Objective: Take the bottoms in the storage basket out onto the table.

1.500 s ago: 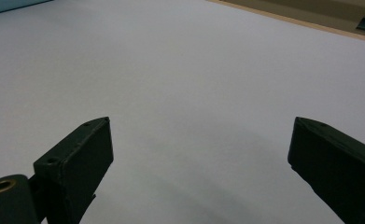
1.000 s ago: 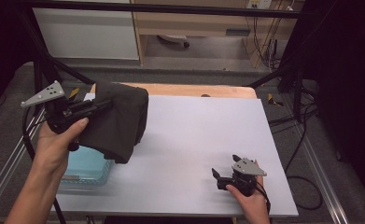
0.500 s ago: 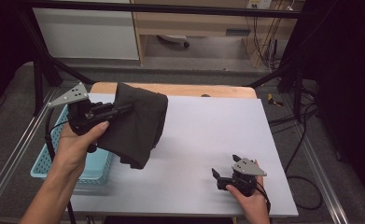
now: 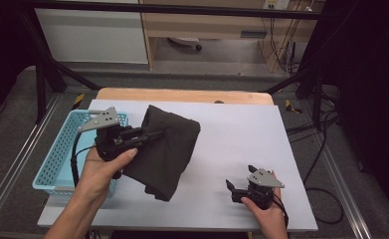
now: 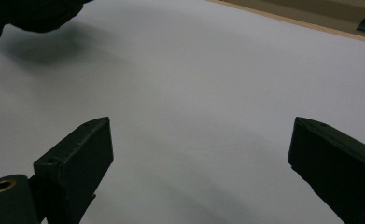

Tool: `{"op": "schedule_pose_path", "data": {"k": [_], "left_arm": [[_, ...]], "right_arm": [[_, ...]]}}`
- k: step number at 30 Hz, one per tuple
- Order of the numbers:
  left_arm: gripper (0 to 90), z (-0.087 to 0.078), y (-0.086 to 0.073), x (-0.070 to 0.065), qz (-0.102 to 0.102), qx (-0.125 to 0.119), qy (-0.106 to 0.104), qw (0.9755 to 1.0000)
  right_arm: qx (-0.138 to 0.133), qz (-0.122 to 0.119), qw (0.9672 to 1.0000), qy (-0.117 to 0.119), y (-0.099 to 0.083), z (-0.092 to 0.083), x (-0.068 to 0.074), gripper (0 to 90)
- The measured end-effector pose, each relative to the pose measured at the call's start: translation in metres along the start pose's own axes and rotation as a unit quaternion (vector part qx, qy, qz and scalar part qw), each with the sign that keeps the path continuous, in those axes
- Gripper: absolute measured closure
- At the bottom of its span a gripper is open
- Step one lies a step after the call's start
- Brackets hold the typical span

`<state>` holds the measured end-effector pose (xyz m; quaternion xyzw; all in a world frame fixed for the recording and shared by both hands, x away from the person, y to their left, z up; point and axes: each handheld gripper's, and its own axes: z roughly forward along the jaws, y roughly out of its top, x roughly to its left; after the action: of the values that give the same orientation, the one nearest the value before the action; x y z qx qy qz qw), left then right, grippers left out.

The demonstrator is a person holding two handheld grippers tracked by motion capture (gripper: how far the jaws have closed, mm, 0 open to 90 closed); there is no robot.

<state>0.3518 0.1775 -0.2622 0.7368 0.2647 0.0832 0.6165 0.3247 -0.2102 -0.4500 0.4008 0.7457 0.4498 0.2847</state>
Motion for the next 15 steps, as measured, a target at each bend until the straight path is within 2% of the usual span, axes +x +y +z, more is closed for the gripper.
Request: {"op": "schedule_pose_path", "data": {"k": [4,7,11,15], "left_arm": [[72.1,0.013,-0.007,-0.014,-0.017,0.013,-0.021,0.9995],[72.0,0.026,-0.012,-0.015,-0.023,0.025,-0.033,0.9989],[72.0,0.044,-0.017,-0.012,-0.03,0.038,-0.033,0.9983],[72.0,0.054,-0.019,-0.007,-0.036,0.036,-0.028,0.9983]], "right_arm": [[0.0,0.0,1.0,0.0,0.0,0.0,0.0,7.2],[0.001,-0.001,1.0,0.001,0.0,0.001,0.001,7.2],[0.0,0.0,1.0,0.001,0.0,0.0,0.0,7.2],[-0.002,0.0,1.0,0.001,0.0,-0.001,-0.001,7.1]]}}
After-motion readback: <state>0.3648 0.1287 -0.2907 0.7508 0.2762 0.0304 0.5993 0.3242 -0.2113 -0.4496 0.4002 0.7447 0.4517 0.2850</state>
